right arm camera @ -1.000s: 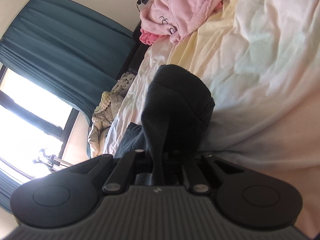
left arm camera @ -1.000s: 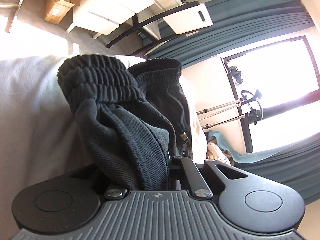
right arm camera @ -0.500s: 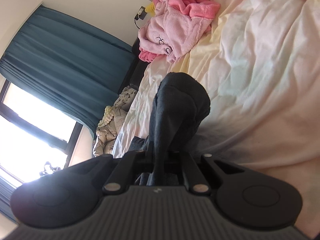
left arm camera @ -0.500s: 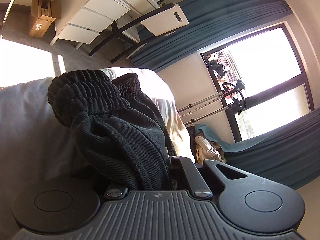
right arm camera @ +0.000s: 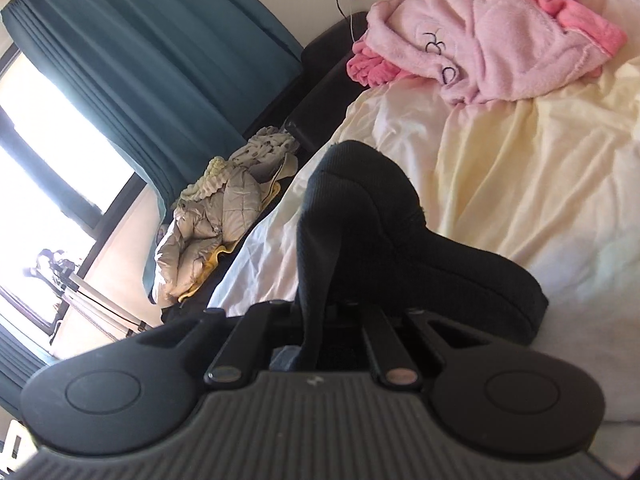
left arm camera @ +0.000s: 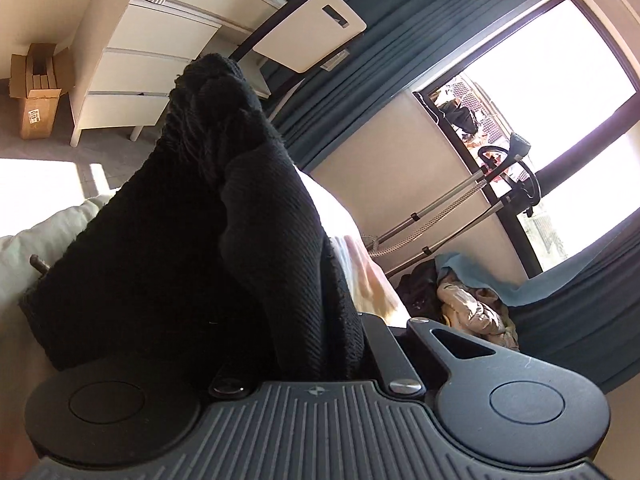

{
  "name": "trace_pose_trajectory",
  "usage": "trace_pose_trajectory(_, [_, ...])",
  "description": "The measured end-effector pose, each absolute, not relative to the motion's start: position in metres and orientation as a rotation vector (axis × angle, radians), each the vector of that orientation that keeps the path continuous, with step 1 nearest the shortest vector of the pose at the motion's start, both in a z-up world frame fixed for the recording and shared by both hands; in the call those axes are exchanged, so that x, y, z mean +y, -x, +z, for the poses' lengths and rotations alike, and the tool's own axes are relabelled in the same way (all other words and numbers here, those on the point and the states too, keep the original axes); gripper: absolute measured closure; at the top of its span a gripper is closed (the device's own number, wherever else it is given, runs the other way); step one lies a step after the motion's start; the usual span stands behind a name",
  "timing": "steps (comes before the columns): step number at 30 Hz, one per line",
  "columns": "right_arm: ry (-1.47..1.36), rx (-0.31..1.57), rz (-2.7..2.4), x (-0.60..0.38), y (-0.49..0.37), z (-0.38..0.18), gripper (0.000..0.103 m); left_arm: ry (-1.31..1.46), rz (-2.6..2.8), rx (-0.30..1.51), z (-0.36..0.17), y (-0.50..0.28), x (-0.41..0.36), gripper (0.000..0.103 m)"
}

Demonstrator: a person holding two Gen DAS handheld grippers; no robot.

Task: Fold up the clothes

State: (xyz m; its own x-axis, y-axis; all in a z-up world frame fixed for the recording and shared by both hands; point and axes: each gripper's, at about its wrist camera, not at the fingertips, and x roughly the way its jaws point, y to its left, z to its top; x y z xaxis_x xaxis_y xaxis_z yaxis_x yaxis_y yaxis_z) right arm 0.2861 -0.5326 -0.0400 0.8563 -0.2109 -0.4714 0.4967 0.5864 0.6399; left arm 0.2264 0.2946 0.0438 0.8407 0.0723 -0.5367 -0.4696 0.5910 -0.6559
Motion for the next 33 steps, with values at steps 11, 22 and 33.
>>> trace_pose_trajectory(11, [-0.643,0.5,-0.356,-0.53,-0.409,-0.089,0.083,0.697,0.429,0.657,-0.018,-0.343,0.282,0.087])
trace_pose_trajectory(22, [-0.825,0.349,-0.298,-0.54,-0.274,-0.088,0.026,0.776,0.265,0.603,0.02,-0.249,0.292,0.027])
trace_pose_trajectory(33, [-0.99,0.438,-0.296,-0.528,-0.207,-0.106,0.026,1.072,0.3,0.677,-0.018,-0.162,0.333,0.02])
